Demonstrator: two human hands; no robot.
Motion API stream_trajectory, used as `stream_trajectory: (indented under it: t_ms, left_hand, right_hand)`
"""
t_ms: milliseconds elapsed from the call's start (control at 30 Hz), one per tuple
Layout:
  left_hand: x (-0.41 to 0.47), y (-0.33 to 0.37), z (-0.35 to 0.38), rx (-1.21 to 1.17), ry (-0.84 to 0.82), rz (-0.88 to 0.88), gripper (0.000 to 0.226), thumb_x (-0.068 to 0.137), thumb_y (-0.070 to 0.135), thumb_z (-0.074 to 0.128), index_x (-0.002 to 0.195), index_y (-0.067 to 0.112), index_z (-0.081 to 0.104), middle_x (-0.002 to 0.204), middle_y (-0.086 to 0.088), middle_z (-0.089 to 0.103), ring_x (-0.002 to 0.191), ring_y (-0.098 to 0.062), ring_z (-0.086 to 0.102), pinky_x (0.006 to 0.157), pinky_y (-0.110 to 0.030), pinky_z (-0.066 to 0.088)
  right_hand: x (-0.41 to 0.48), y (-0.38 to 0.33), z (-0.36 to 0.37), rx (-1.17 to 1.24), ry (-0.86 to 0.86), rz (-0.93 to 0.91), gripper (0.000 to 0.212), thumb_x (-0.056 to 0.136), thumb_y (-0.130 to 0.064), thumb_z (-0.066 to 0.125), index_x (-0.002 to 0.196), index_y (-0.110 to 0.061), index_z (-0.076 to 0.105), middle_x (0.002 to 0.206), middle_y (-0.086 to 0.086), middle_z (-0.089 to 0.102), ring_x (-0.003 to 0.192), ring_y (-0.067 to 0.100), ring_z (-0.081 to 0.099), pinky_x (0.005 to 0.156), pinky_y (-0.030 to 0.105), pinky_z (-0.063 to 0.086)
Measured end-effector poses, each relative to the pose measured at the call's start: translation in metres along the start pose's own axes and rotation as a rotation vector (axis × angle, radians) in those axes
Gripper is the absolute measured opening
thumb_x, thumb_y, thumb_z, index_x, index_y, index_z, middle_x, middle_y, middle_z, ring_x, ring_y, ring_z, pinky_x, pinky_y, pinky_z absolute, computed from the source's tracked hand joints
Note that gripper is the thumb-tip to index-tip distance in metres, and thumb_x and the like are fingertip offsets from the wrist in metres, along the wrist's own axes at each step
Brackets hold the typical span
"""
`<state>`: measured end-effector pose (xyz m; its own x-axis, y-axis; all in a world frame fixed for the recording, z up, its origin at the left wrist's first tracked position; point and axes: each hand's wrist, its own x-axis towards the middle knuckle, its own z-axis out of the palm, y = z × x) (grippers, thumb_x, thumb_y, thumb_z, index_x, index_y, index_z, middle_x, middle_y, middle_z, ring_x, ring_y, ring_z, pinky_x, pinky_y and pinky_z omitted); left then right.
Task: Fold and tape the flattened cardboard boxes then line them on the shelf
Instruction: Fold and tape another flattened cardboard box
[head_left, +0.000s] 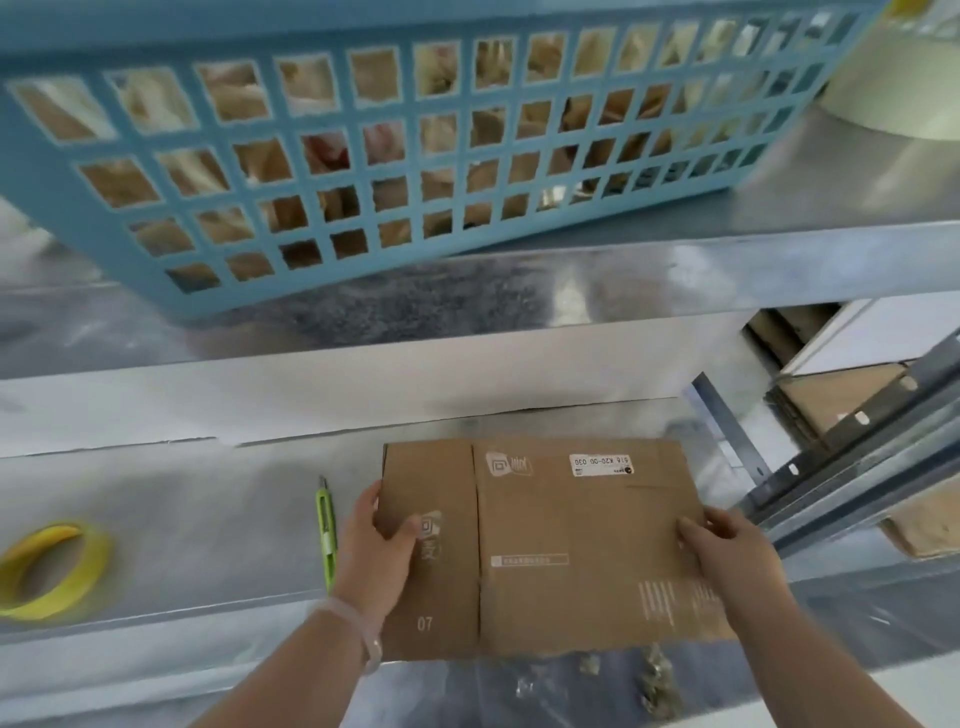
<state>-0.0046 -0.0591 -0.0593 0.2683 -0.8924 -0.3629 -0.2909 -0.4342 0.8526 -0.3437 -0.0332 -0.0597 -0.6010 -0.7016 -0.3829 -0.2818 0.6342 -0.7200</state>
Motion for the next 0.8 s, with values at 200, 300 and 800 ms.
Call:
stream_trajectory:
  t_ms: [200, 300, 800]
  left_hand:
    - [0.003, 0.031, -0.020, -0.038, 0.020, 0.304, 0.046, 0.097, 0.025, 0.051, 0.141, 0.032, 0.040, 0.130, 0.008, 0.049, 0.119, -0.014, 0.048, 0.106, -0.040, 0.039]
    - [-0.001, 0.048, -0.021, -0.125, -0.033, 0.435, 0.048, 0.099, 0.016, 0.048, 0.144, 0.029, 0.039, 0.135, 0.006, 0.051, 0.123, -0.009, 0.049, 0.105, -0.035, 0.040]
    - [-0.016, 0.066, -0.039, -0.095, -0.244, 0.635, 0.020, 0.096, 0.032, 0.048, 0.106, 0.028, 0.065, 0.105, 0.013, 0.066, 0.104, -0.009, 0.061, 0.090, -0.026, 0.050]
  right_hand:
    - [-0.019, -0.025, -0.012, 0.315, 0.016, -0.151, 0.032, 0.091, -0.029, 0.066, 0.121, -0.027, 0.057, 0.112, -0.001, 0.064, 0.102, 0.021, 0.060, 0.093, 0.045, 0.048]
    - [-0.036, -0.044, -0.015, 0.376, 0.048, -0.281, 0.034, 0.090, -0.034, 0.066, 0.121, -0.028, 0.054, 0.115, -0.003, 0.061, 0.106, 0.018, 0.059, 0.090, 0.040, 0.047]
    - [-0.050, -0.062, -0.019, -0.044, -0.056, -0.796, 0.077, 0.066, -0.058, 0.068, 0.136, -0.040, 0.042, 0.128, -0.015, 0.049, 0.116, 0.007, 0.051, 0.096, 0.028, 0.048]
